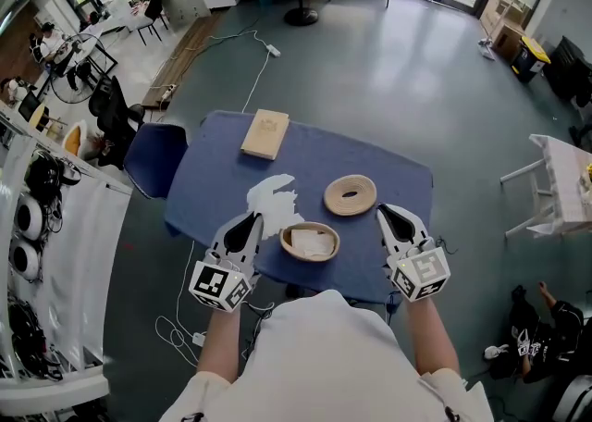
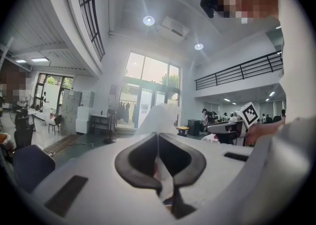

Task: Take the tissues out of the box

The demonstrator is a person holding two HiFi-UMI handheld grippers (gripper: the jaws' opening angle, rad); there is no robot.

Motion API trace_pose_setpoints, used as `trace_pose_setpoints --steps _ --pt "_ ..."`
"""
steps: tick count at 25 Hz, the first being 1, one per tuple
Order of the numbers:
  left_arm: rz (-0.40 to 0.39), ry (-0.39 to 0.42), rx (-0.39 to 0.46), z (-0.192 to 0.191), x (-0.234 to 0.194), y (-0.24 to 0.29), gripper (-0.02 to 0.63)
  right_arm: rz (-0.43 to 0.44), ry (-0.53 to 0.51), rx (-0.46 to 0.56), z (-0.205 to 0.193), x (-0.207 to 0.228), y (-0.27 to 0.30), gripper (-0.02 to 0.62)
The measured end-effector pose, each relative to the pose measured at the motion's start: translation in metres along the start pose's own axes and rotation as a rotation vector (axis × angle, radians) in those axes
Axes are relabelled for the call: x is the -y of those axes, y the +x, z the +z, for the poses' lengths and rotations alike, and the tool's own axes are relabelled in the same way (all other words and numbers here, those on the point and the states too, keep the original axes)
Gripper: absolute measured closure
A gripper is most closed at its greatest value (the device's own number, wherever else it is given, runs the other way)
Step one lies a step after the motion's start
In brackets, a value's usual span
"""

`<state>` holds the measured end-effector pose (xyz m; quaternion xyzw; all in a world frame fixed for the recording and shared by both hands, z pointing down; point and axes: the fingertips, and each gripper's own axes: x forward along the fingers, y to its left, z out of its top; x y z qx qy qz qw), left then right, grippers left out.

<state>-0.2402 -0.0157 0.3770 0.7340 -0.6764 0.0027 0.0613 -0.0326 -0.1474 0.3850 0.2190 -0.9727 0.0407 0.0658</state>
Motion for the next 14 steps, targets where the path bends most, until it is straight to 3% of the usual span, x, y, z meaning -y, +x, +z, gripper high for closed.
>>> trace_pose_setpoints --steps 14 --pt "-0.004 0.001 -0.001 -0.0035 0.0007 0.0019 0.591 -0.002 0.012 -0.011 -0.0061 0.0033 -0.0028 0.554"
